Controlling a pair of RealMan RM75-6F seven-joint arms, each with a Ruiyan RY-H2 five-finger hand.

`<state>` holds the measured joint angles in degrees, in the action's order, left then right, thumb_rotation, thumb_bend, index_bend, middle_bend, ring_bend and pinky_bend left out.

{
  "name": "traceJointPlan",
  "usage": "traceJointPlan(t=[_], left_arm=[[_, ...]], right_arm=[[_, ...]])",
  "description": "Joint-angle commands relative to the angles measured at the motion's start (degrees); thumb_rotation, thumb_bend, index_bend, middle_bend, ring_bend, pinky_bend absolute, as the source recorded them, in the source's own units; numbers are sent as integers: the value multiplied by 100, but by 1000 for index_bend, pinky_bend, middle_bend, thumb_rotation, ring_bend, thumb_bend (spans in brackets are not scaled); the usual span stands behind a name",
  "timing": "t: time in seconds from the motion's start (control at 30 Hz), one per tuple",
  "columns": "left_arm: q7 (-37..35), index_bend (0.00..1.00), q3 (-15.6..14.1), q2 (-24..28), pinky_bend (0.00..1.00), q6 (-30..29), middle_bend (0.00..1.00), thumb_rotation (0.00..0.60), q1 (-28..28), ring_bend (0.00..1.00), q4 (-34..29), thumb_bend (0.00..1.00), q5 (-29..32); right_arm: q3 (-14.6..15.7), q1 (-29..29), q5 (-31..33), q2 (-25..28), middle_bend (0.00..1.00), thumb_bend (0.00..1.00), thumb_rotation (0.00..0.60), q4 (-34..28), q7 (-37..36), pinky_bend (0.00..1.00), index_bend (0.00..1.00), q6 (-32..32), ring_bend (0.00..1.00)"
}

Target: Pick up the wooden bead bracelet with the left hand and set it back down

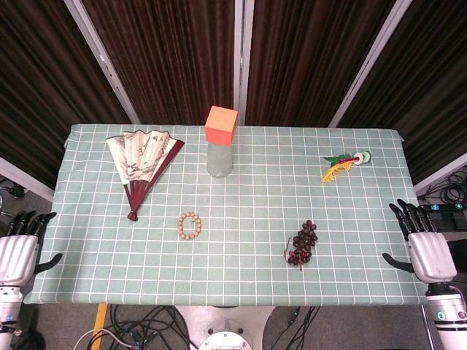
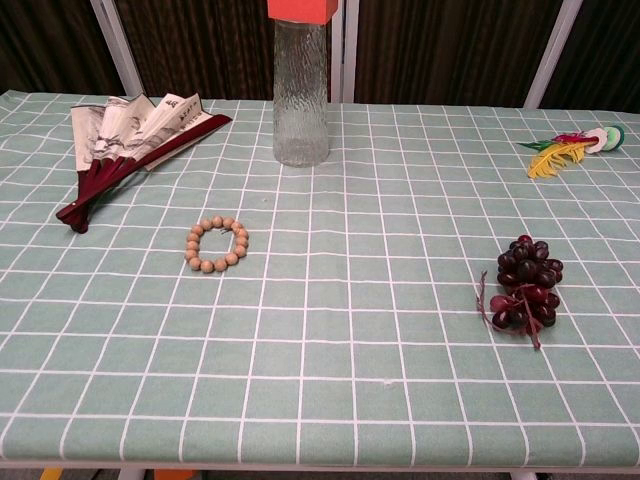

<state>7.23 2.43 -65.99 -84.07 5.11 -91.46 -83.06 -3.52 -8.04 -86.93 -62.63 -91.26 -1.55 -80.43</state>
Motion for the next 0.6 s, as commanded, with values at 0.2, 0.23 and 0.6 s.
traceJointPlan(t=[0.2,0.23,0.6], left_arm=[[-23,174,-5,1,121,-19,202,600,-13,94,-18,152,-16],[-34,174,-6,5,121,-22,202,600,-13,94,-24,151,-25],[-648,229,65,46,124,378,260,600,721,117,253,151,-985]], right_arm=[[-2,-29,-43,-10,7,38,600,35,-60,0,0,-16,0],[-4,-28,-48,-5,7,38,600,38,-64,0,0,-27,0],[-110,-10,-70,177,5,38,600,-29,-53,0,0,-237,0]])
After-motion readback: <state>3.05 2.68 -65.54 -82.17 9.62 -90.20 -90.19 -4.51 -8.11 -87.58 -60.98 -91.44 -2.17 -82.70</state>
